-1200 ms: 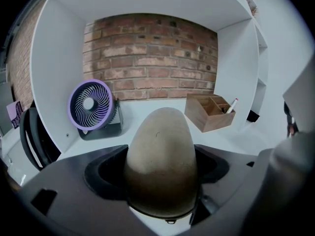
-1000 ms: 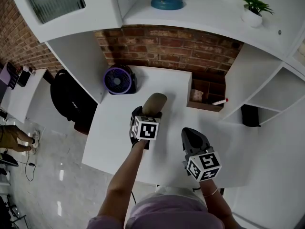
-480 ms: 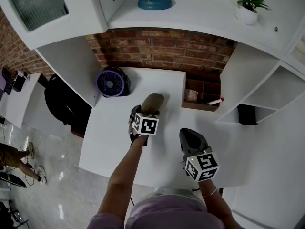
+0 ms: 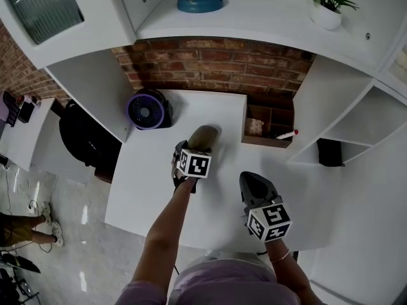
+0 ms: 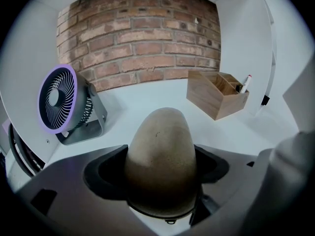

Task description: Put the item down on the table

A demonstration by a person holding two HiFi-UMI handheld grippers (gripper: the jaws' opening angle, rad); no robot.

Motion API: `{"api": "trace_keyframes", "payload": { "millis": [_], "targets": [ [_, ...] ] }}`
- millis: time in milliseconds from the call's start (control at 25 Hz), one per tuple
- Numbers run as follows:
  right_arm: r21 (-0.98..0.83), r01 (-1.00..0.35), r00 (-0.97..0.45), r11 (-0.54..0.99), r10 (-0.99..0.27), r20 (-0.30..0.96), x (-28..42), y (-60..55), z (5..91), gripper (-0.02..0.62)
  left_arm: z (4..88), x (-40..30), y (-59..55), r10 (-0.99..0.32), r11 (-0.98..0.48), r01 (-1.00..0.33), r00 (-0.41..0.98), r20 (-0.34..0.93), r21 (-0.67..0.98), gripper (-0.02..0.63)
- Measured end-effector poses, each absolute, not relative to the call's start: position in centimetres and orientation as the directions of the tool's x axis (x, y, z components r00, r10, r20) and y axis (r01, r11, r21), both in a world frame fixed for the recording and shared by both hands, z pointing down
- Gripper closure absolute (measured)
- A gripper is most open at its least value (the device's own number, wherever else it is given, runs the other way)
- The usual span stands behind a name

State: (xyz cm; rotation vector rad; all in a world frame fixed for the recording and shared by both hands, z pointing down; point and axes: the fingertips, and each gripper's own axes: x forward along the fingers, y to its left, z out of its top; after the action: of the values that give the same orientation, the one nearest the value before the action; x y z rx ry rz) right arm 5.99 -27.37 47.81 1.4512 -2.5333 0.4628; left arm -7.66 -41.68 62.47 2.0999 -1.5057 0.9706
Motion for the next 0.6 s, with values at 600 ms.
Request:
{"api": "trace_keyframes", "payload": {
  "millis": [600],
  "targets": [
    [-0.177, -0.859, -0.512, 0.48, -0.799, 0.315, 6.3, -27.1, 48.0, 0.594, 63.8, -7.7, -41.6, -0.65, -0.362, -0.928, 0.186, 0.736, -0.085, 0.216]
  ]
}}
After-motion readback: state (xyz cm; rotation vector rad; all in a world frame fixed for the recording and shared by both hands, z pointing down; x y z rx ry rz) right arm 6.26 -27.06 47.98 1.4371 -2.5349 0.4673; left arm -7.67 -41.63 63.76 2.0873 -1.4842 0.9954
